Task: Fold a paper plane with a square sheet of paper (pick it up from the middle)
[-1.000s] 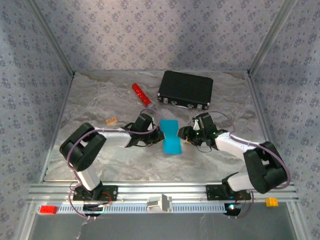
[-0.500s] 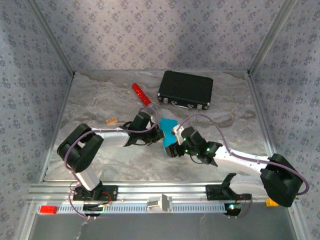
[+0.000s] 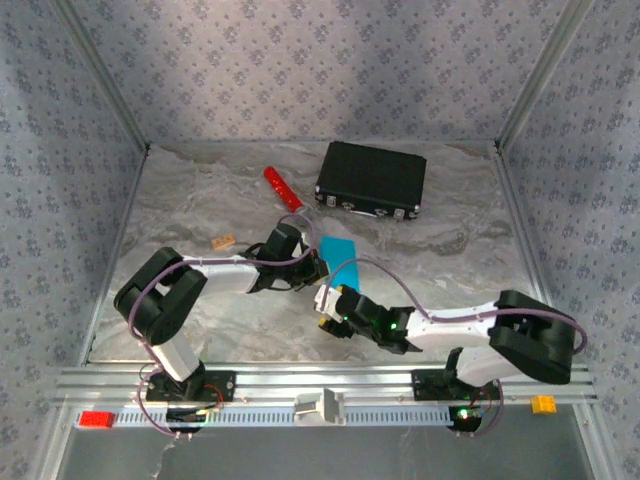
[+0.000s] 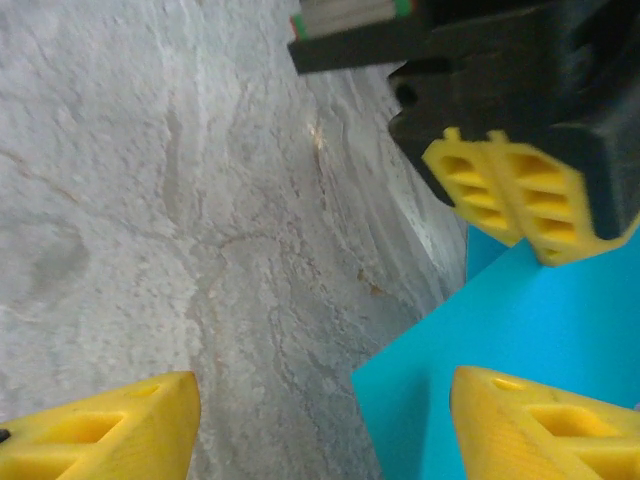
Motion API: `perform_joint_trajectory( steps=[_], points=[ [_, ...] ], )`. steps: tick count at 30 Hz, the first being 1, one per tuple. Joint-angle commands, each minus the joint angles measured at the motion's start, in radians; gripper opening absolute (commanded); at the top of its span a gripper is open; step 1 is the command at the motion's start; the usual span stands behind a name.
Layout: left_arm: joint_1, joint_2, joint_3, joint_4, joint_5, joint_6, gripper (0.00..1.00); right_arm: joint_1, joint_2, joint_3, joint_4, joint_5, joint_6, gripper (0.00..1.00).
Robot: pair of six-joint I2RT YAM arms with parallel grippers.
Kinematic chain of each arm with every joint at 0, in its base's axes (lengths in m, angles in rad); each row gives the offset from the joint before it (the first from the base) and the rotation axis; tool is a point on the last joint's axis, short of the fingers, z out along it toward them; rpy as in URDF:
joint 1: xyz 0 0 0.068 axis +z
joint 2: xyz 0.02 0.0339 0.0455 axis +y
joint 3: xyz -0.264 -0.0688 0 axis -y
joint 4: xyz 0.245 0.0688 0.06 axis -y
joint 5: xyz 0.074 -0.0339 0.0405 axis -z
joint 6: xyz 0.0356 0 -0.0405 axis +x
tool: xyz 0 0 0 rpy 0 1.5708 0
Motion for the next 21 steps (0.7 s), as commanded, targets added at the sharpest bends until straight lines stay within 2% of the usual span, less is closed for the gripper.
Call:
perform_joint_trajectory(
  steps=[1,12,21],
  points=[
    [0.006,-0.033,-0.015,-0.007,0.018,-0.007,0.03,0.021,0.047,0.036,0.065,0.161,-0.053,0.67],
    [0.006,-0.028,-0.009,-0.01,0.02,-0.004,0.03,0.03,0.068,0.015,0.078,0.221,-0.045,0.5],
    [0.007,-0.026,-0.011,-0.009,0.02,-0.004,0.03,0.032,0.069,0.019,0.068,0.239,-0.042,0.42]
  ],
)
